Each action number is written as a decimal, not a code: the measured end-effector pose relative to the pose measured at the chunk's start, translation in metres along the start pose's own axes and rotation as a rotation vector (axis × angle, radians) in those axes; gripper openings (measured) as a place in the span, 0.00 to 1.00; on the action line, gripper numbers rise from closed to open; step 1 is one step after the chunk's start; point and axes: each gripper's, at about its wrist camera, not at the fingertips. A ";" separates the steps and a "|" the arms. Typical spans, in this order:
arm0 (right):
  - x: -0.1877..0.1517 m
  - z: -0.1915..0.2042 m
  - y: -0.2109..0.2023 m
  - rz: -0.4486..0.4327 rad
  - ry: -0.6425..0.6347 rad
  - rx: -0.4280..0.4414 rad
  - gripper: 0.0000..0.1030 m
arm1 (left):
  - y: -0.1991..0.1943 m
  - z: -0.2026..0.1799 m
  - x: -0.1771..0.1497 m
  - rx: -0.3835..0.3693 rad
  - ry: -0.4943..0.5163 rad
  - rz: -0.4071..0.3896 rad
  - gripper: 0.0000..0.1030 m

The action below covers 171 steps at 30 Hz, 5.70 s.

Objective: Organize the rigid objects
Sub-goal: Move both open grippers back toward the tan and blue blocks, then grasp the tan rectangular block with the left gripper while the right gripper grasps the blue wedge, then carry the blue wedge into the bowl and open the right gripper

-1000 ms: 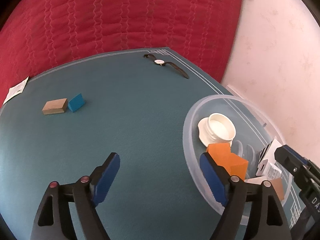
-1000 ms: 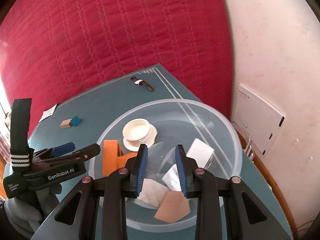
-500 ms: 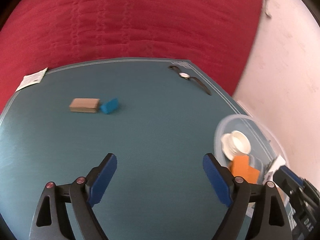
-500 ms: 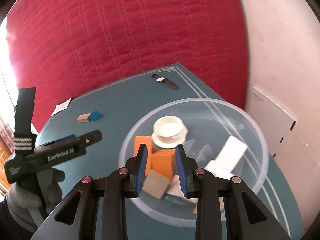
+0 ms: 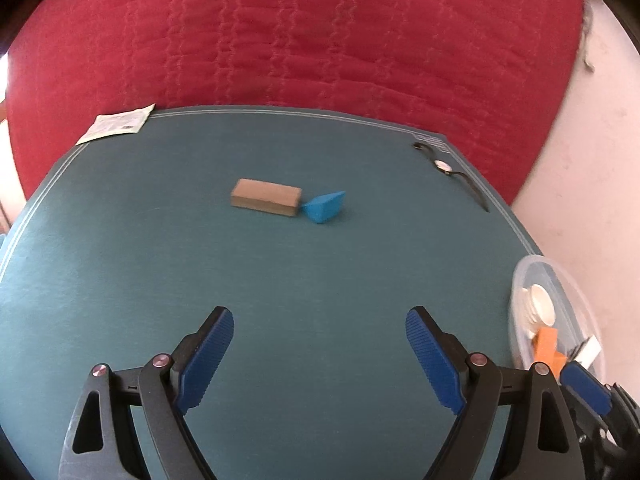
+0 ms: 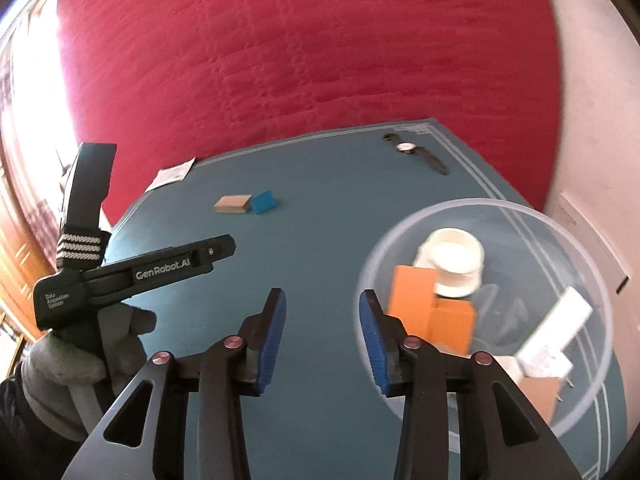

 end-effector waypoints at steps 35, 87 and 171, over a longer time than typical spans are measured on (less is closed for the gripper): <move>0.035 0.033 0.123 0.187 0.043 0.038 0.40 | 0.085 0.037 0.065 0.132 0.066 0.033 0.94; 0.030 0.040 0.121 0.149 0.014 0.036 0.47 | 0.090 0.045 0.056 0.109 -0.008 0.013 0.63; 0.045 0.064 0.110 0.126 -0.143 0.027 0.34 | 0.034 0.063 0.008 0.204 -0.070 -0.054 0.63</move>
Point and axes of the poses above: each gripper's, at about its wrist camera, not at the fingertips, and y roughly the way its jaws point, z to its left, x to its top
